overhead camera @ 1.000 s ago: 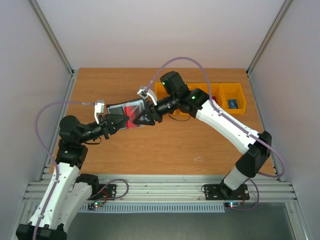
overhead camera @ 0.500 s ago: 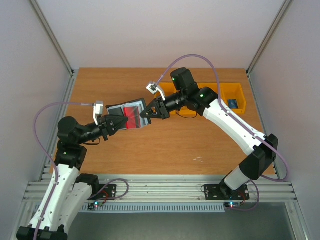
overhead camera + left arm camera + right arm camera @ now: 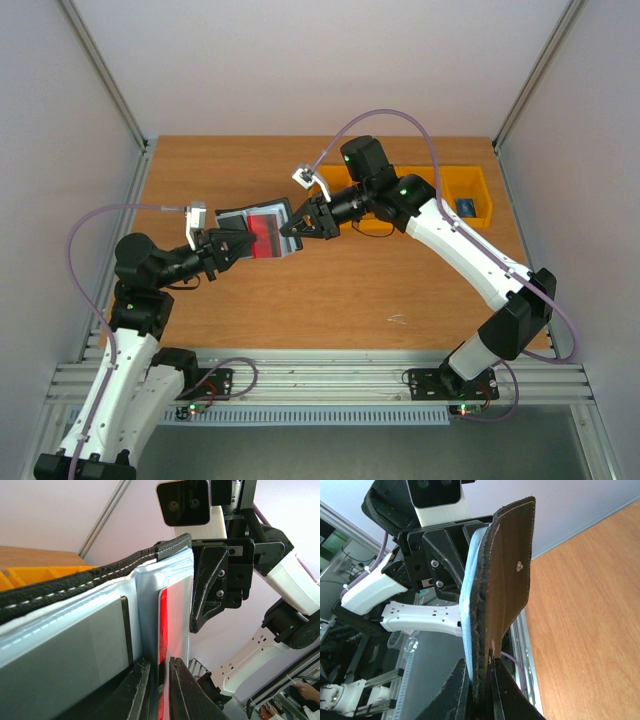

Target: Take the credit cards out of the card holder

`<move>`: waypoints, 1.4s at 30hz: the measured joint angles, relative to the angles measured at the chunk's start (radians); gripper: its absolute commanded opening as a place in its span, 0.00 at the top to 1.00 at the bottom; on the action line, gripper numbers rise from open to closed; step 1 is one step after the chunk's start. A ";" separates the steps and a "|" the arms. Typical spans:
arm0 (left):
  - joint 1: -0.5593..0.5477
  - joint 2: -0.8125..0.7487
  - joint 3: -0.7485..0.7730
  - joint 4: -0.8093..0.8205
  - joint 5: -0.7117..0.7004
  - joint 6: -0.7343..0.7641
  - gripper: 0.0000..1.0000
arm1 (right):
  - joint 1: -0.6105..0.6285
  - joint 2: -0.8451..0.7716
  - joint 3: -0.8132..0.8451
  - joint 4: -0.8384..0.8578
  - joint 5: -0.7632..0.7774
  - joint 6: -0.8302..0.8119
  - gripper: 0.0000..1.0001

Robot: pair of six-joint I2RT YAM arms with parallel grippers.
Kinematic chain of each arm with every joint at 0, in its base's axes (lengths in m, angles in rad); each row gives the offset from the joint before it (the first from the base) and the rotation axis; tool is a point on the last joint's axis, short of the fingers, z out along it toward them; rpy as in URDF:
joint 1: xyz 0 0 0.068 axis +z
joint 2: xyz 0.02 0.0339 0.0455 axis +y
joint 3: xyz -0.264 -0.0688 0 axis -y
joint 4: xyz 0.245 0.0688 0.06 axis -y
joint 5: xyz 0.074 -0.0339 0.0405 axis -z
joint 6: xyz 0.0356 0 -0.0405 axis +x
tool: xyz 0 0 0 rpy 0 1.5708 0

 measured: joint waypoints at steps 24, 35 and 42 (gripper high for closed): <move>0.015 -0.003 0.018 -0.100 -0.043 0.048 1.00 | -0.081 0.000 -0.046 -0.010 -0.036 -0.005 0.99; 0.017 -0.028 0.019 -0.308 -0.230 0.200 1.00 | -0.117 0.039 -0.176 0.014 0.014 0.064 0.99; 0.019 -0.032 0.019 -0.381 -0.297 0.274 1.00 | -0.102 0.282 -0.348 0.227 0.042 0.269 0.99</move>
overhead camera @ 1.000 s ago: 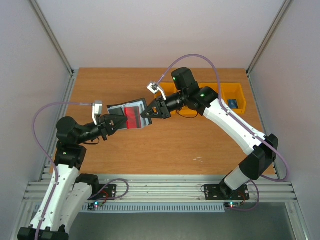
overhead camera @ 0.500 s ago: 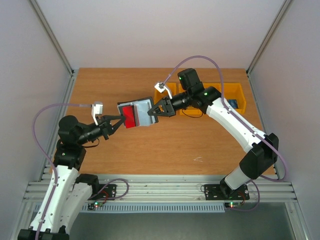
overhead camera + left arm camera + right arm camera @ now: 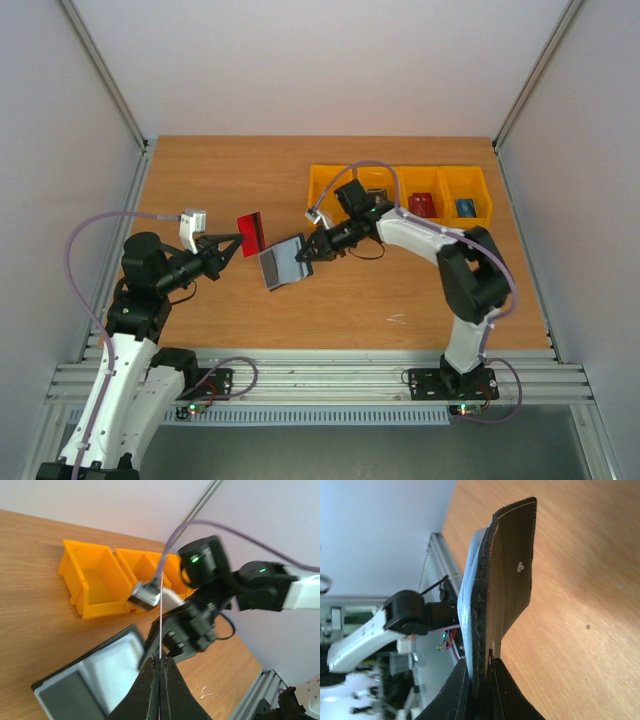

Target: Take the credit cards out of the card holder

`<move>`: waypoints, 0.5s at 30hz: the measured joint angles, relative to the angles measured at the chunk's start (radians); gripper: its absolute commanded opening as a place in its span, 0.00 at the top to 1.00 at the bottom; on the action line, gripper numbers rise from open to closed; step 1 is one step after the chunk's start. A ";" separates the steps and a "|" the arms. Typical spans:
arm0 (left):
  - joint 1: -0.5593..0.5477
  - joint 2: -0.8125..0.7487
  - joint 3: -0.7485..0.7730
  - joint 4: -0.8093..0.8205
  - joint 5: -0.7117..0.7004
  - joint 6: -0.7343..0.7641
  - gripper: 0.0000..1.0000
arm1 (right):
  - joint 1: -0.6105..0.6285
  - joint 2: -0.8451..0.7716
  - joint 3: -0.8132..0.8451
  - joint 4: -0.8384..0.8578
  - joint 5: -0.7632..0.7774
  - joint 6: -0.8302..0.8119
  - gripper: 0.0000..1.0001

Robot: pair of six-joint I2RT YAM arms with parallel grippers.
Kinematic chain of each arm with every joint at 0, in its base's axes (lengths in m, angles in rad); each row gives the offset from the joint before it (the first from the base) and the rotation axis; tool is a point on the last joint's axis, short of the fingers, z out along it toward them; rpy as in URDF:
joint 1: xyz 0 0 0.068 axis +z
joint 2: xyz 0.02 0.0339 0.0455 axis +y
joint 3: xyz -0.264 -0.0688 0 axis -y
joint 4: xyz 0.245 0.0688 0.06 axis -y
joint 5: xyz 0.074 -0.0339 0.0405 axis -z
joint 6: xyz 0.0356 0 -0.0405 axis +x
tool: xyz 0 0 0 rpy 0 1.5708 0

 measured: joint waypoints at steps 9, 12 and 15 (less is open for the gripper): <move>0.000 0.000 0.000 -0.013 -0.003 0.019 1.00 | 0.003 0.214 -0.014 0.101 0.026 0.144 0.98; 0.000 0.000 0.000 -0.013 -0.003 0.022 1.00 | -0.008 0.227 -0.014 0.079 0.027 0.146 0.76; 0.000 0.000 0.000 -0.012 -0.003 0.023 1.00 | -0.021 0.227 -0.010 0.022 0.062 0.135 0.57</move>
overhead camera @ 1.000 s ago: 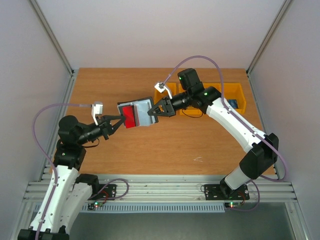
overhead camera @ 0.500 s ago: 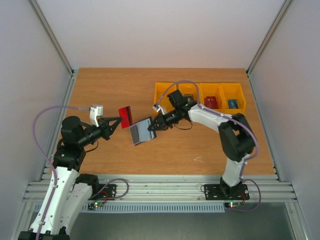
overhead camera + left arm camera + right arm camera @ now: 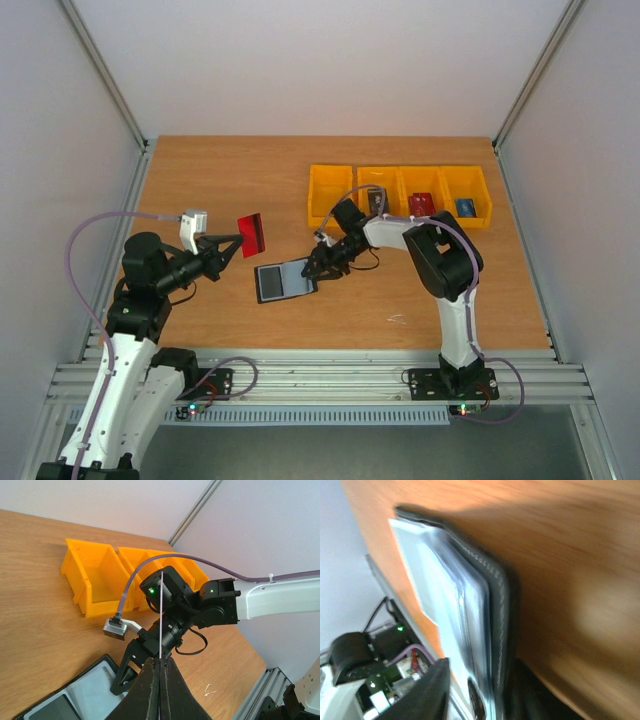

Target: Take the credit cards out of the card holder

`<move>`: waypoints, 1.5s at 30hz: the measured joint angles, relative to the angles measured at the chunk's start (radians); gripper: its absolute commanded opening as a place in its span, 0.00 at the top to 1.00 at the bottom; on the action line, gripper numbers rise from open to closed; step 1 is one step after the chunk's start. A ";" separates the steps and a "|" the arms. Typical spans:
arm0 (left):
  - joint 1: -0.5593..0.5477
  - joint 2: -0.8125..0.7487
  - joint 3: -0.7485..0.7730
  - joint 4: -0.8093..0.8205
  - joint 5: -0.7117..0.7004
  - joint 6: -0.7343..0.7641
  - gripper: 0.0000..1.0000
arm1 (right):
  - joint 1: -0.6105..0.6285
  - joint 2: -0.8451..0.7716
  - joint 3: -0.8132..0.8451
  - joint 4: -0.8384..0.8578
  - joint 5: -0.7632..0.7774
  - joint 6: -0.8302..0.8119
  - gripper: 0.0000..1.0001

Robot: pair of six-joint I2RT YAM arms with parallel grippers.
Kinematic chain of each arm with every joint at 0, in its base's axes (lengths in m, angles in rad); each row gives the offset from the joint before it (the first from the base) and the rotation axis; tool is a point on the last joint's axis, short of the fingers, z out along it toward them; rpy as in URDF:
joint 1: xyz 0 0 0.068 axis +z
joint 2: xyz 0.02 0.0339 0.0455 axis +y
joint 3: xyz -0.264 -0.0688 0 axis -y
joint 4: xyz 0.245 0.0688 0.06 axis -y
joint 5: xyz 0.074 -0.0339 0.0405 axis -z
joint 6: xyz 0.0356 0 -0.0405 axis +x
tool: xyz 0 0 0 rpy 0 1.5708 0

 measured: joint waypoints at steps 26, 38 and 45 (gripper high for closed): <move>-0.005 -0.016 -0.099 0.324 0.053 1.824 1.00 | -0.013 -0.517 0.776 -0.578 0.138 -0.494 0.42; -0.014 0.150 -0.129 0.917 0.105 2.210 1.00 | 0.127 -0.371 0.775 -0.565 0.217 -0.156 0.42; -0.038 0.149 -0.145 0.975 0.135 2.230 1.00 | 0.171 -0.289 0.836 -0.565 0.196 -0.146 0.56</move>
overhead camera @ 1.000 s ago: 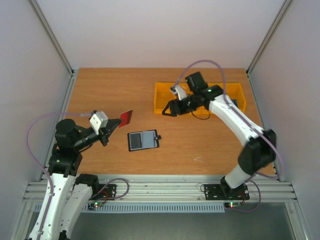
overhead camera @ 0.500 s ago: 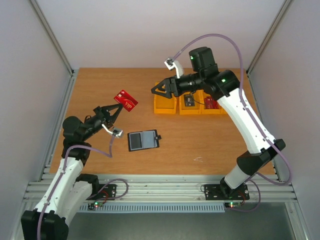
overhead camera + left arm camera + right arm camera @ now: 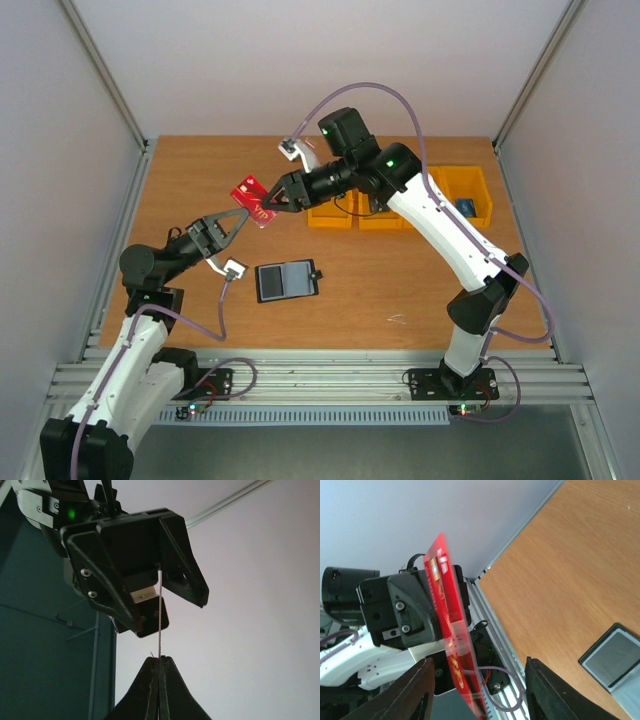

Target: Take the credit cards out of the card holder

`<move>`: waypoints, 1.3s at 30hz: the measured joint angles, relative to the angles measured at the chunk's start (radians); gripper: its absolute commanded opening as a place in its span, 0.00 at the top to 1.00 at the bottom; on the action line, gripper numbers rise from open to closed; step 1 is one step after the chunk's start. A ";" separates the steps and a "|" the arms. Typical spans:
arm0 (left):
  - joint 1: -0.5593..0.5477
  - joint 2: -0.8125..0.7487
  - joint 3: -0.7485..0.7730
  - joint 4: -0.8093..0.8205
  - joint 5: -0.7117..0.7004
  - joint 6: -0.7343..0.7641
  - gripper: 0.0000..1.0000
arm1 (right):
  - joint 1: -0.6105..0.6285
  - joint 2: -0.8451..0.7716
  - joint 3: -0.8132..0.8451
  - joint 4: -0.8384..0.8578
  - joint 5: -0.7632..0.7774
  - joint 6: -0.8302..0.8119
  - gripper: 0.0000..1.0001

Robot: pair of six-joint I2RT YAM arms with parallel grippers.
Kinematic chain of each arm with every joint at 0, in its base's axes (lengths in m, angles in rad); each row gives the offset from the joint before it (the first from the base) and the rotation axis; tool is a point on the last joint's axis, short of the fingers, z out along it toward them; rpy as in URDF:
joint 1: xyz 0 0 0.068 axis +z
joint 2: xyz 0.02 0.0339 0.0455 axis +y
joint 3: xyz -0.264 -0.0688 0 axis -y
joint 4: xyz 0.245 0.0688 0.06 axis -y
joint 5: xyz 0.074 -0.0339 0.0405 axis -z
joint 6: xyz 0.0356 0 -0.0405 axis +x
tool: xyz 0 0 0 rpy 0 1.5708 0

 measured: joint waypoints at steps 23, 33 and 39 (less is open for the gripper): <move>-0.032 -0.132 -0.056 -0.324 -0.230 0.014 0.01 | -0.267 -0.010 -0.021 -0.085 0.026 -0.037 0.99; -0.045 -0.324 -0.095 -0.869 -0.603 -0.540 0.01 | -0.718 0.008 -0.187 -0.212 0.415 -0.213 0.99; -0.041 -0.263 0.028 -1.050 -0.693 -1.202 0.01 | -0.793 0.169 -0.168 -0.201 0.474 -0.301 0.99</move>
